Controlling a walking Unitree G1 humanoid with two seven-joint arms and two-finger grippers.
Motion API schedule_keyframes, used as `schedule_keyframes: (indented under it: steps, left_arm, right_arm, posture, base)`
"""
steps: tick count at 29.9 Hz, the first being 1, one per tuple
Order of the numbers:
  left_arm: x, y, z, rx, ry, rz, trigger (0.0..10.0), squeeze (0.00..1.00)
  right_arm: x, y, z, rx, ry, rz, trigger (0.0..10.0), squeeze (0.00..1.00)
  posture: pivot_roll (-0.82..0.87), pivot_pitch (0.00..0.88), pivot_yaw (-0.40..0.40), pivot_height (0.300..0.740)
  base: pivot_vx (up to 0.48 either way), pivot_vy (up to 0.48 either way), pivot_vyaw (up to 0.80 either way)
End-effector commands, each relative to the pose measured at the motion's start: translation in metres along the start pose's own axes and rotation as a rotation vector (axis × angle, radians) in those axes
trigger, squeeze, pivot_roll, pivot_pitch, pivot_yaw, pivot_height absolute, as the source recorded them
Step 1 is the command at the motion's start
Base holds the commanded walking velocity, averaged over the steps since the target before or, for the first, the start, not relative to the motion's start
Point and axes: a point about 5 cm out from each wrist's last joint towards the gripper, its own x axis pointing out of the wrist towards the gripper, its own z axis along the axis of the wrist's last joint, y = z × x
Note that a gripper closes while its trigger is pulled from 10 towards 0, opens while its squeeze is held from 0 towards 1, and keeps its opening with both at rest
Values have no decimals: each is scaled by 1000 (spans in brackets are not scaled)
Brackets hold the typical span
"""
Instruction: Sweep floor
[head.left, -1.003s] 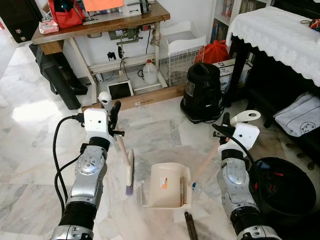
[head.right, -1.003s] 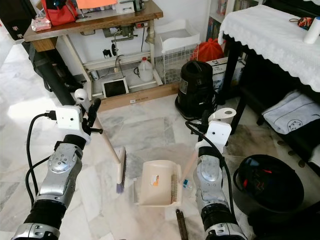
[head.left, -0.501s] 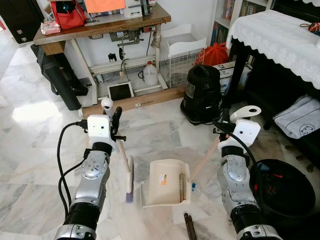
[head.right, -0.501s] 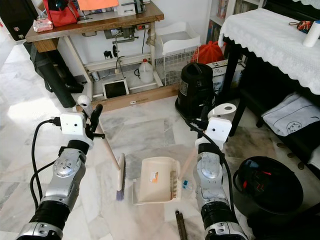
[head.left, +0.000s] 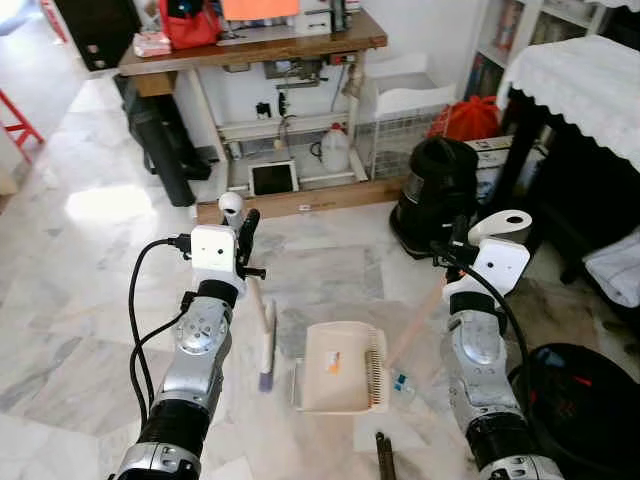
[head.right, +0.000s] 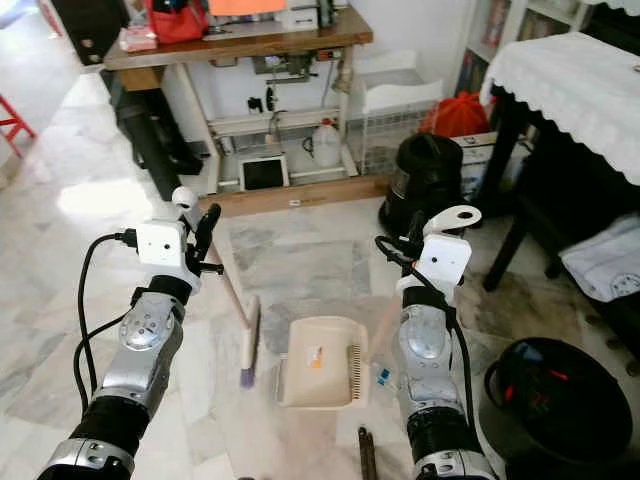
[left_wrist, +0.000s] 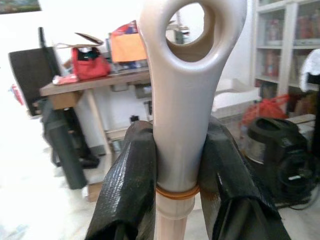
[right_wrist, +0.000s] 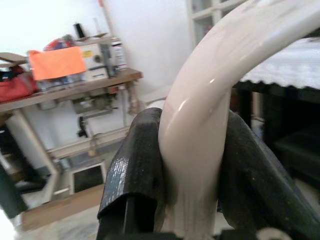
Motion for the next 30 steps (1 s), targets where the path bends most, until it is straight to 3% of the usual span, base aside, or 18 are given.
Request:
schedule_keyframes:
  steps: [1, 30]
  left_arm:
    - [1, 4, 12, 8, -66, 16, 10000, 0]
    - [-6, 3, 12, 1, -55, 77, 10000, 0]
  right_arm:
    - [2, 8, 11, 22, -49, 19, 10000, 0]
    - [6, 14, 17, 32, -37, 60, 10000, 0]
  posture:
    - [35, 0, 71, 740]
    - [47, 0, 23, 740]
  base:
    - [0, 0, 800]
    - [0, 0, 800]
